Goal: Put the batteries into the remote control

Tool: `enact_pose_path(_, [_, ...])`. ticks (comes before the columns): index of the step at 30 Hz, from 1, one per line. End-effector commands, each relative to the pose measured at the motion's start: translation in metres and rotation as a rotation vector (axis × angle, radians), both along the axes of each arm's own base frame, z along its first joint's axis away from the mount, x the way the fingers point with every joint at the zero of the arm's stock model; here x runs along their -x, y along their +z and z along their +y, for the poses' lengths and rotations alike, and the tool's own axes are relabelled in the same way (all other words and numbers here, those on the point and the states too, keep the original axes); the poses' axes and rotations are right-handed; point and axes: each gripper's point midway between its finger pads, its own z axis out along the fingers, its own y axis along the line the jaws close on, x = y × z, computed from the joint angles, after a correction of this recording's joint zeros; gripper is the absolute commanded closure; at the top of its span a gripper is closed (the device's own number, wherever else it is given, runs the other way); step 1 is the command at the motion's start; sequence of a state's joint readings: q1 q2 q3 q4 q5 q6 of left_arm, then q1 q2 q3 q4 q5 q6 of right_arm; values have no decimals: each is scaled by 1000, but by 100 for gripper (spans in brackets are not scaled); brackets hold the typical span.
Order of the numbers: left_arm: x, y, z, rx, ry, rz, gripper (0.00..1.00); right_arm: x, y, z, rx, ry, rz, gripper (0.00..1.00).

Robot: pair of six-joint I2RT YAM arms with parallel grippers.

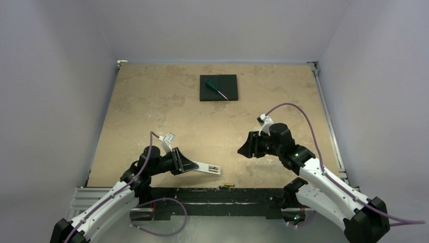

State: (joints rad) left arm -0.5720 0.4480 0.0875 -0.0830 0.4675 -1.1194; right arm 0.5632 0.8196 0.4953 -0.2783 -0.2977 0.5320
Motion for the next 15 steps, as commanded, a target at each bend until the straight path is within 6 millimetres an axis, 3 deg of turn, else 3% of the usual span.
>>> enact_pose_path(1, [-6, 13, -13, 103, -27, -59, 100, 12, 18, 9, -34, 48, -29, 47])
enact_pose_path(10, [-12, -5, -15, 81, -23, -35, 100, 37, 9, 21, -46, 112, 9, 46])
enact_pose_path(15, [-13, -25, -12, 6, -24, -11, 99, 48, 1, 28, -1, 150, 15, 46])
